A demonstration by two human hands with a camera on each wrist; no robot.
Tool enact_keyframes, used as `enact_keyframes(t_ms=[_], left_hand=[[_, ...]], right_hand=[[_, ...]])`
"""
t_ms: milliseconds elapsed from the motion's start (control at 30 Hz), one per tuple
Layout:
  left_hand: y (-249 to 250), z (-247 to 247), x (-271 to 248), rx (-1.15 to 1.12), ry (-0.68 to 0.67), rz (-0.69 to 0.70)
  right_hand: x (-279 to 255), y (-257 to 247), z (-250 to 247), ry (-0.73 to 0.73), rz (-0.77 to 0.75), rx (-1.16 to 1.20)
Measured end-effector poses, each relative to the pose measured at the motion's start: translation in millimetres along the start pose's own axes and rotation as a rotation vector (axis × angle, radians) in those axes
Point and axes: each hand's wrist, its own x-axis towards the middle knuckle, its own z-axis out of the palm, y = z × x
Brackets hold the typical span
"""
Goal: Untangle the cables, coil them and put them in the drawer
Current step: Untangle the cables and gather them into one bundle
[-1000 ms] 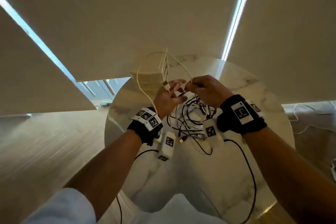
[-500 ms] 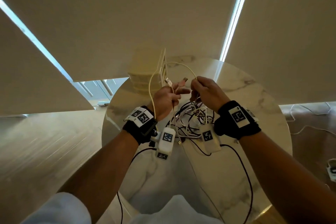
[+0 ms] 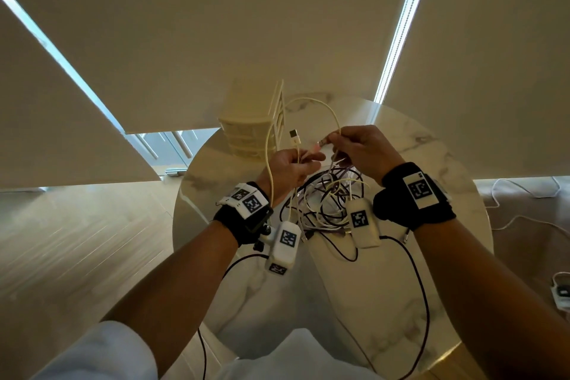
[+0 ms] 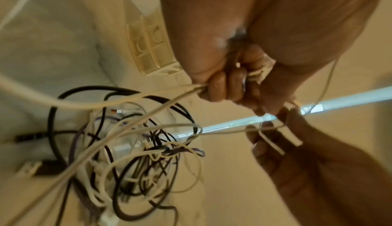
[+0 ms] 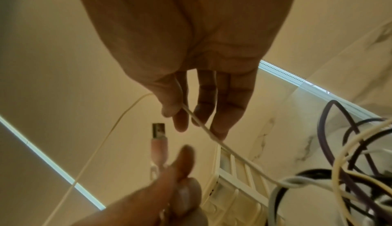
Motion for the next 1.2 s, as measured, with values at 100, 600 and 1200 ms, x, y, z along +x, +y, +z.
enact_keyframes(t_ms=[100, 600, 1200], left_hand=[[-6.1, 9.4, 2.3, 0.238, 0.11, 0.103], [-1.0, 17.4, 20.6, 0.342, 0.315, 0.123], [46.0, -38.3, 25.8, -0.144, 0.643, 0.106]], right_hand=[[-0.7, -2.0, 1.8, 0.037, -0.011, 0.016], [-9.7, 54.5, 17.1, -0.014, 0.105, -0.349], [-8.9, 108.7, -65.4, 0.349, 0.286, -0.33]])
